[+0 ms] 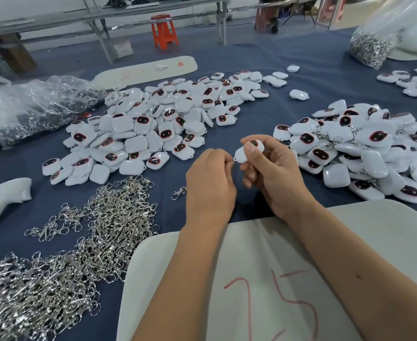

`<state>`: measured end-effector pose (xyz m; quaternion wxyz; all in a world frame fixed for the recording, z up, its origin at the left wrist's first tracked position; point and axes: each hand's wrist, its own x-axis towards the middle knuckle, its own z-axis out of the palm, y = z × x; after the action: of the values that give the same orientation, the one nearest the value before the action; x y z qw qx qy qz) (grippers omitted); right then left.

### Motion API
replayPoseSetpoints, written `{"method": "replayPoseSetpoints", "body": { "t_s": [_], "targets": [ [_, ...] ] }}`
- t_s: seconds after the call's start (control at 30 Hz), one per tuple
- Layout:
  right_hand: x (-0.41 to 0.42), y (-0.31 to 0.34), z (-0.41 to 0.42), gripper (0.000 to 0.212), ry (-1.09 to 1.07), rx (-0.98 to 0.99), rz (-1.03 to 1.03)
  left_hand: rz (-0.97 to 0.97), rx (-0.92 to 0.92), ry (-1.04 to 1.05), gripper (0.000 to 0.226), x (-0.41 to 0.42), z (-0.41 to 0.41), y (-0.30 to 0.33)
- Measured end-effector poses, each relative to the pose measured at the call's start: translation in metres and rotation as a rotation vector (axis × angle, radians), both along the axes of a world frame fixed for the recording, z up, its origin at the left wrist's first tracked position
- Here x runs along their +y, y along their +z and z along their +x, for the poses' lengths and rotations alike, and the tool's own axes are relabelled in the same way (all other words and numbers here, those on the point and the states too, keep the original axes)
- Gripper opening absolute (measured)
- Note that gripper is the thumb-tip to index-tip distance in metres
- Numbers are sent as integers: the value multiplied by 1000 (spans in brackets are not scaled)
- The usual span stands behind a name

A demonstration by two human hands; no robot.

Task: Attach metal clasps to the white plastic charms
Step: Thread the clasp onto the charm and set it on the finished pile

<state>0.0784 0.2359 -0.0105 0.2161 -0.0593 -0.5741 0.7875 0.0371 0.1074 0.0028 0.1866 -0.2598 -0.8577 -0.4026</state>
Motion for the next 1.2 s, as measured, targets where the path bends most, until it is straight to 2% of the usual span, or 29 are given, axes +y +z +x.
{"method": "replayPoseSetpoints", "body": {
  "t_s": [0.2,0.23,0.3,0.47,0.57,0.63,0.83,0.93,1.0,1.1,1.2],
  "targets": [
    [-4,-2,0,16,-83,2,258,-130,-37,33,10,3,0,-1],
    [-5,-2,0,15,-90,9,279,-77,-84,48,10,3,0,-2],
    [-7,-1,0,14,-78,30,250,157,-234,42,11,2,1,-3],
    [-2,3,2,19,18,48,16,791,-763,-114,11,7,2,-3],
    [-3,5,2,20,54,55,-54,895,-896,-219,16,10,5,-3],
    [-3,6,2,19,51,45,-67,832,-826,-180,17,11,5,-3],
    [-2,4,2,16,13,5,-56,337,-307,-21,16,6,3,-4],
    [-1,3,1,14,-2,-4,-39,185,-177,5,13,6,2,-6],
    [-2,2,1,14,-17,1,-41,178,-173,9,12,6,1,-8],
    [-2,2,-1,22,-72,21,-72,309,-234,-14,11,6,2,-8],
    [-1,1,-2,17,-187,23,-43,429,-338,-34,9,11,4,-6]
  ]
}}
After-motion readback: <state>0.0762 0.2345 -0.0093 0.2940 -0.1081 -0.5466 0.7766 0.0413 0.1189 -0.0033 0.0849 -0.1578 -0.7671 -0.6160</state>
